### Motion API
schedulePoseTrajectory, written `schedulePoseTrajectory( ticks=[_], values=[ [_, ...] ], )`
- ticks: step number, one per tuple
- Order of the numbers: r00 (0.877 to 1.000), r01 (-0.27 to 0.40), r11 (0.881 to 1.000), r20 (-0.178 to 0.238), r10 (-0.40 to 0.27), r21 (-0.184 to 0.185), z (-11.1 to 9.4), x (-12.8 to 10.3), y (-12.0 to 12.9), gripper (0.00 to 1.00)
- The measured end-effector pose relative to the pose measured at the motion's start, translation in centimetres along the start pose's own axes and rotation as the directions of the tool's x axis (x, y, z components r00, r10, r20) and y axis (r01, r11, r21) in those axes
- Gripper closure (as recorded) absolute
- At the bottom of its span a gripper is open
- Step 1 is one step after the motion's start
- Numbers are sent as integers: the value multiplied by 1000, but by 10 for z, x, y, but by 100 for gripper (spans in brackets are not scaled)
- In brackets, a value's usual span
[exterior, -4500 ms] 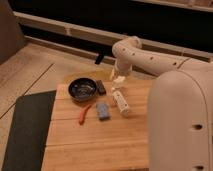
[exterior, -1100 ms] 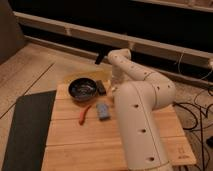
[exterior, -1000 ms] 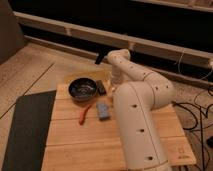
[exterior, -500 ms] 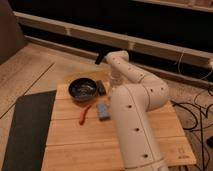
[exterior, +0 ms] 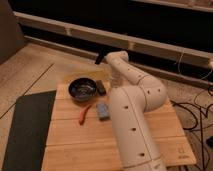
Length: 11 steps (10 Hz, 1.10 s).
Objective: Stand the bottle upright
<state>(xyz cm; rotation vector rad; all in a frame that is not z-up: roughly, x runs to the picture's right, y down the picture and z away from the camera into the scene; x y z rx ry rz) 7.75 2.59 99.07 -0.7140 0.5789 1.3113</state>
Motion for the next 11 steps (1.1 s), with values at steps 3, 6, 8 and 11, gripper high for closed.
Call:
schedulePoseTrajectory(
  ticks=[3,6,8,11],
  values=[
    [1000,9,1000,6,-9,1,1,-2,-1,90],
    [999,14,1000,45,-13,-3,-8,-12,3,100],
    [989,-2,1000,147,4,-11,-48,-29,1,100],
    [959,0,1000,285,7,-23,-105,-41,1,100]
  ],
)
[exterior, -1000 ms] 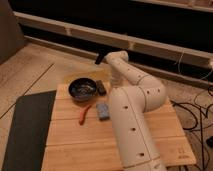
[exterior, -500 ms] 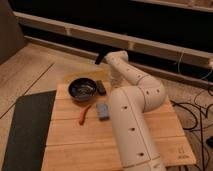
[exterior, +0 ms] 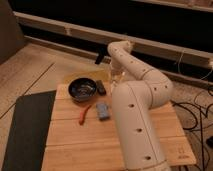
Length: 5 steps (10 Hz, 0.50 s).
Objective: Stand the bottle upright
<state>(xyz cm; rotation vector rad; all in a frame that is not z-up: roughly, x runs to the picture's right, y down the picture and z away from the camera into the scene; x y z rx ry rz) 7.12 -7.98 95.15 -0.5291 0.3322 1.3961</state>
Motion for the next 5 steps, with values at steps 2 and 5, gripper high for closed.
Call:
schedulePoseTrajectory(
  ticks=[2,5],
  values=[
    [999,4,1000,53,-3,-21,-22,1,7,100],
    [994,18,998,107,-12,-56,-51,19,24,100]
  ],
)
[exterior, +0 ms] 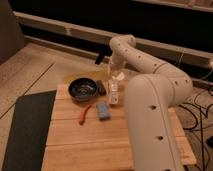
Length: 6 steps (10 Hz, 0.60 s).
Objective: Stand the bottle upright
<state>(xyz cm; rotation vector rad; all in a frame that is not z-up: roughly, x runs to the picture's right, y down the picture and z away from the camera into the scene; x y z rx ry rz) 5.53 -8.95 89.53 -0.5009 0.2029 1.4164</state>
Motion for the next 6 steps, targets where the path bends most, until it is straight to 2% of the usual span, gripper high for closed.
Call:
schedulePoseTrajectory(
  ticks=[2,4,6],
  values=[
    [999,15,1000,50,-15,6,-24,8,6,100],
    [991,61,996,118,-68,61,-49,12,0,100],
    [980,91,989,164,-109,112,-59,15,-13,100]
  ],
)
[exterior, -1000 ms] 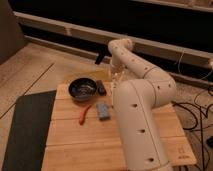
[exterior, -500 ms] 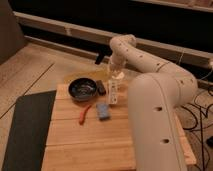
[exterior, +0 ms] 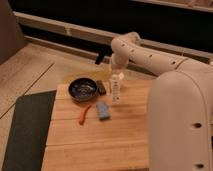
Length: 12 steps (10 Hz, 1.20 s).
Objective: Stand the bottle upright
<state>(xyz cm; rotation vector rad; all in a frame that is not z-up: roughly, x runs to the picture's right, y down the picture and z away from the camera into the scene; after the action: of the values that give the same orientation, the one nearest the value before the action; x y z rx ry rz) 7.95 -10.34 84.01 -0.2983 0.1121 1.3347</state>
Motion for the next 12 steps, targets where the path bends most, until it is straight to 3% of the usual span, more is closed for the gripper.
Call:
schedulePoseTrajectory(
  ticks=[1,3,8,12],
  values=[
    [999,20,999,27,-21,26,-1,3,-9,100],
    [996,54,998,70,-57,43,5,7,-16,100],
    [968,167,986,190,-162,-13,9,13,11,100],
    [953,220,975,217,-211,-17,12,24,8,100]
  ],
)
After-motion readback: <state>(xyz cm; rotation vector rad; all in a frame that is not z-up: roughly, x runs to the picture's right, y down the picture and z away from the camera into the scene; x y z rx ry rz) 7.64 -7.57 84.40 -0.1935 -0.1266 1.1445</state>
